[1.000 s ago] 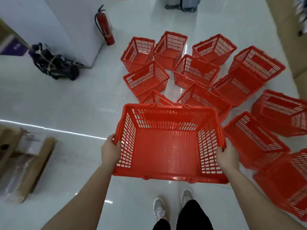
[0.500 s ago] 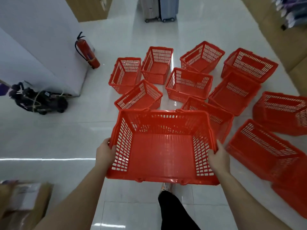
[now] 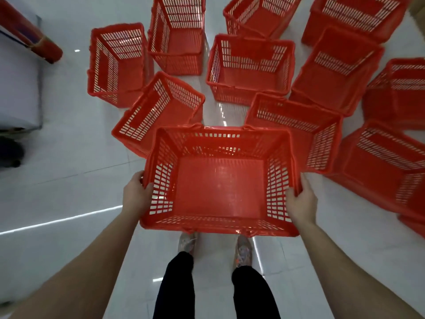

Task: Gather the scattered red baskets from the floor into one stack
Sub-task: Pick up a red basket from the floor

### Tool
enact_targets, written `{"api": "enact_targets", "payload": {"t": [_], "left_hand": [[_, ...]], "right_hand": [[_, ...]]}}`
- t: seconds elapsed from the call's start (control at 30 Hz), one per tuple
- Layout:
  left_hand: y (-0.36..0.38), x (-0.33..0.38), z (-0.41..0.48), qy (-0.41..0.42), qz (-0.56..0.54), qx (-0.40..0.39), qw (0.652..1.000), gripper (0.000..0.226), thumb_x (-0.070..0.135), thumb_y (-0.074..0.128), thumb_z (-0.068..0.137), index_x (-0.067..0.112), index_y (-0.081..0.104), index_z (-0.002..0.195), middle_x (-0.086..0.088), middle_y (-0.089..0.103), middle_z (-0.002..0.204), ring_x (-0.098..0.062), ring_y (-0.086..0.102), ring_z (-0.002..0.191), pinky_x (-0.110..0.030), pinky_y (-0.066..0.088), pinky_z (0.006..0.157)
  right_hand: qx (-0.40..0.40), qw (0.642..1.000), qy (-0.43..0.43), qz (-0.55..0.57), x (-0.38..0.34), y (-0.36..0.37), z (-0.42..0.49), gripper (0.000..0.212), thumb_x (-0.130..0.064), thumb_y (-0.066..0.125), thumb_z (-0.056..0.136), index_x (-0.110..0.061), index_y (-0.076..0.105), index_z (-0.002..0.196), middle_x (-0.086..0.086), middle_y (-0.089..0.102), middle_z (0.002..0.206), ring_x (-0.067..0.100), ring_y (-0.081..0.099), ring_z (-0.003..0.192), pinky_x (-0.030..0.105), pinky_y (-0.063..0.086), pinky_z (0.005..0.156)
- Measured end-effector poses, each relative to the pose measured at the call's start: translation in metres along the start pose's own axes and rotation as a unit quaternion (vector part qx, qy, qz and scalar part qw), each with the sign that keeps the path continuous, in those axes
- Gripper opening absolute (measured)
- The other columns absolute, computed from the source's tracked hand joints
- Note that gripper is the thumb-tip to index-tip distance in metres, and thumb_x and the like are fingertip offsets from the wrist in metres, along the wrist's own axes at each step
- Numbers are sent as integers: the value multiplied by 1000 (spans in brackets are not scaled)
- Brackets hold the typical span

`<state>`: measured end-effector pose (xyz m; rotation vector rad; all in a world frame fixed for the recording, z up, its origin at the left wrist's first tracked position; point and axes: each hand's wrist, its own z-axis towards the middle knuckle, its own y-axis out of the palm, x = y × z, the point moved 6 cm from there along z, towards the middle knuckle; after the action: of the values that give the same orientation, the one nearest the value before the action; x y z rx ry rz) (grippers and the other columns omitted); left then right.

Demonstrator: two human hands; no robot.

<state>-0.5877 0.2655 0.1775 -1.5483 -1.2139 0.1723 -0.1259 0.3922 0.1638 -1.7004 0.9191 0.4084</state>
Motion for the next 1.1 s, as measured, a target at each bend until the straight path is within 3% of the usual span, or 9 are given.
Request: {"api": "enact_targets", "payload": {"t": [0.1,0.27,0.43,0.5,0.67,0.73,0.83,0.9,1.1], "left_hand": [[32,-15,39,4,-14,-20,1000,45,24,61,93,15,53,136,-3,68,113,-2,57,74,-15,40,62],[76,-36,92,44,-22,-53,997,42,23,57,94,20,52,136,-1,67,118,-21,66,99,-43,55,88],[123,-62,139,73,5,-58,996,44,16,58,91,18,54,135,-4,68,116,-26,66,101,-40,52,89],[145,-78,151,51,28,-85,995,50,17,59,92,17,51,141,-7,67,122,-28,64,105,-43,50,93],[168,-94,143,-6,131,-165,977,80,40,67,89,10,29,153,-12,52,144,-32,55,125,-50,46,102],[157,-78,124,13,157,-160,974,83,42,69,87,6,31,151,-15,49,146,-34,50,129,-47,43,103],[138,-19,83,81,135,-201,967,55,38,69,83,15,54,130,-9,66,121,-30,63,108,-39,48,85],[125,31,51,105,136,-241,955,43,39,67,82,19,59,119,-4,68,111,-27,66,100,-38,51,84],[82,239,-83,244,166,-251,922,56,45,64,83,16,58,130,-9,65,124,-28,60,114,-40,47,95]], "right_hand": [[23,1000,21,0,26,38,10,60,-10,52,90,-26,44,147,3,60,137,26,57,122,39,42,108],[79,996,28,-6,63,95,21,51,-16,51,83,-28,51,133,5,67,118,30,62,106,36,44,93],[95,994,59,9,104,150,28,45,-19,50,81,-25,55,125,6,70,104,25,62,88,30,42,79],[67,994,83,-8,124,170,29,43,-16,52,84,-22,55,126,10,69,106,28,62,89,32,43,78],[-98,972,176,-118,160,191,19,48,-17,66,87,-3,52,130,28,63,117,43,61,106,42,47,89],[-130,961,191,-153,154,175,8,60,-25,66,88,-1,47,140,29,58,126,42,57,115,44,46,96],[-142,953,203,-177,126,124,-7,67,-35,63,89,-8,42,147,22,50,136,40,51,123,44,46,100],[-137,955,197,-175,99,72,-12,67,-36,63,90,-11,41,148,20,48,140,38,49,125,44,45,101],[-40,975,163,-144,15,-147,-28,66,-39,62,90,-15,41,148,14,48,140,35,51,123,44,47,97]]}}
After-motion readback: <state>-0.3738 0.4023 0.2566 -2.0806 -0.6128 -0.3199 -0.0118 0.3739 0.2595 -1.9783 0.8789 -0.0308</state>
